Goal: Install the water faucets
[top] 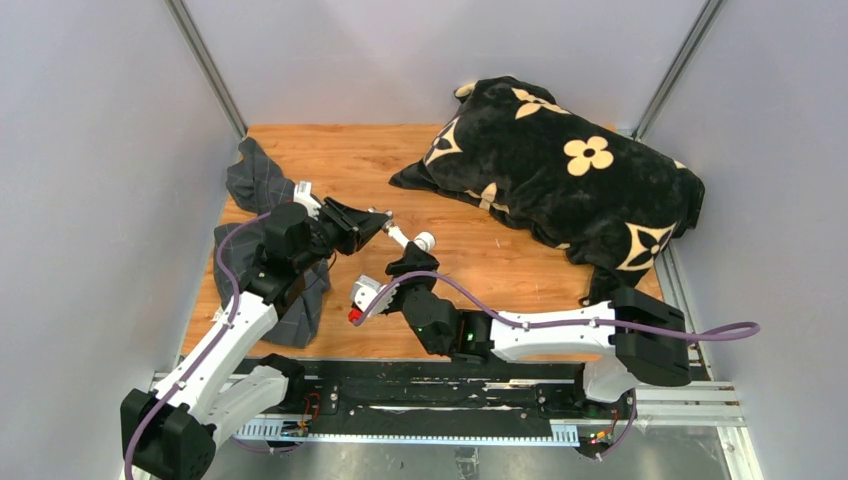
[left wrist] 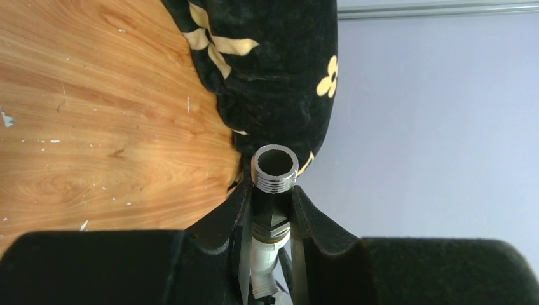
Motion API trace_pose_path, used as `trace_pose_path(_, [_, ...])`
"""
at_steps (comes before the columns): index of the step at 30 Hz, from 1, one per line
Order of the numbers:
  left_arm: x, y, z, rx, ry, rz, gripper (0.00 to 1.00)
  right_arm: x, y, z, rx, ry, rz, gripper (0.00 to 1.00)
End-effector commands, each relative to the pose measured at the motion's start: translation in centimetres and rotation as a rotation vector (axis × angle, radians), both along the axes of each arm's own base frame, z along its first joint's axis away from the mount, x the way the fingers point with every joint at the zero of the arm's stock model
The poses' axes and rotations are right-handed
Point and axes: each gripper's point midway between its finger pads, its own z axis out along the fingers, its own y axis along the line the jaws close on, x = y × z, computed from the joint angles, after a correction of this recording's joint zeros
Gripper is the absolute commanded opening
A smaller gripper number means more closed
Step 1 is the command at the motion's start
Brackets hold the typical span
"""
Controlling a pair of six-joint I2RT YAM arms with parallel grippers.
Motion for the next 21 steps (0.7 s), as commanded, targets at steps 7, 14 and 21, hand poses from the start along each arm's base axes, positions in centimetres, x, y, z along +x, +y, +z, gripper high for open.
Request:
trace_pose_path(7, [-0.5, -0.1, 2.4, -0.027, -0.085, -0.013, 0.0, 2.0, -0.8, 2.6, 0.054, -0.038, -0.117, 0.02])
trace_pose_path(14, [-0.6, 0.1, 2.8, -0.02, -0.101, -0.008, 0.0, 1.4, -0.3, 2.8, 0.221, 0.171, -0.015, 0.01])
trace_pose_path(21, [-0.3, -0.2, 2.9, -0.034, -0.107, -0.02, 0.0, -0.7, 0.3, 3.1, 0.492, 0.507, 0.157, 0.01])
